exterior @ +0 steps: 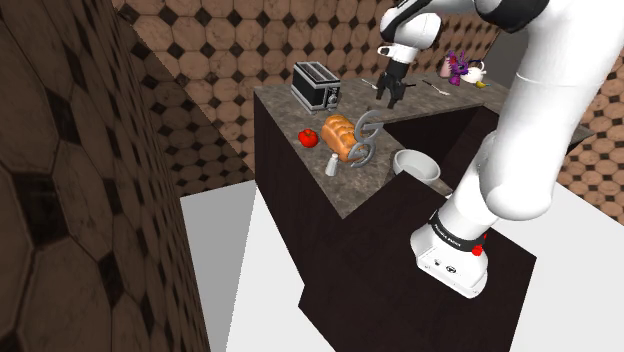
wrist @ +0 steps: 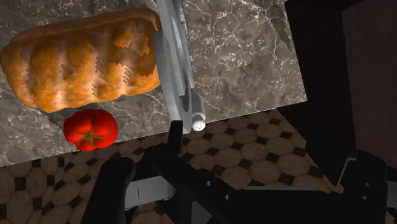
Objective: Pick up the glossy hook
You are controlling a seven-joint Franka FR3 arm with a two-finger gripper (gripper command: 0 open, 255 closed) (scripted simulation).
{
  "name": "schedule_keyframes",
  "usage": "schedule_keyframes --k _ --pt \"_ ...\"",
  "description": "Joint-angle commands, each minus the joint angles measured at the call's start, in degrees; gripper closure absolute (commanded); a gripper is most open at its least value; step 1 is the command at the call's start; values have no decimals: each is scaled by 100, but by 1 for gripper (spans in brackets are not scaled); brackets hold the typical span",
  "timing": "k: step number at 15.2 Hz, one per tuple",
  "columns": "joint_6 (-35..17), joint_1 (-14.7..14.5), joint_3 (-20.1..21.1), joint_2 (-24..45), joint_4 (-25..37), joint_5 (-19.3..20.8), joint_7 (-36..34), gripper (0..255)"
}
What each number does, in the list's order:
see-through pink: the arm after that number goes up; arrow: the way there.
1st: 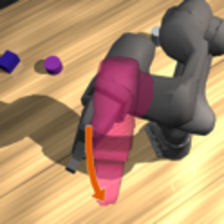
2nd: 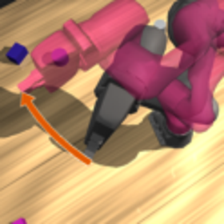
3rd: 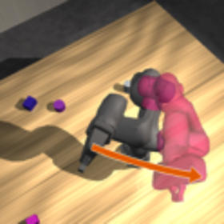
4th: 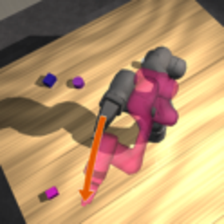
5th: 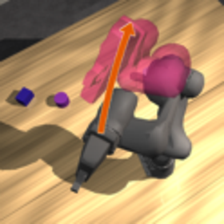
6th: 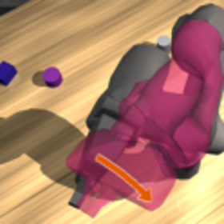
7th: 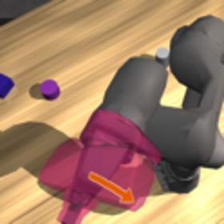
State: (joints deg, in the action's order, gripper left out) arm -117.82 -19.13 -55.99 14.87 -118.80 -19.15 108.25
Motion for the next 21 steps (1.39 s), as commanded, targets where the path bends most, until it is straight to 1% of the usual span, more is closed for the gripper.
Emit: schedule_keyframes --k 1,3,4,11,13,14,21 --pt "139 449 377 690 489 -581 788 0" --pt "258 838 740 1196 946 -898 1313 0" --pt "274 902 804 1263 1016 -929 1379 0" --pt "-98 1078 1047 1636 913 -1260 1602 0" --pt "-98 1079 1047 1635 912 -1260 1602 0" --pt "-92 1086 1055 1651 932 -1267 1599 255" --pt "-95 1093 1062 1663 939 -1275 1604 255"
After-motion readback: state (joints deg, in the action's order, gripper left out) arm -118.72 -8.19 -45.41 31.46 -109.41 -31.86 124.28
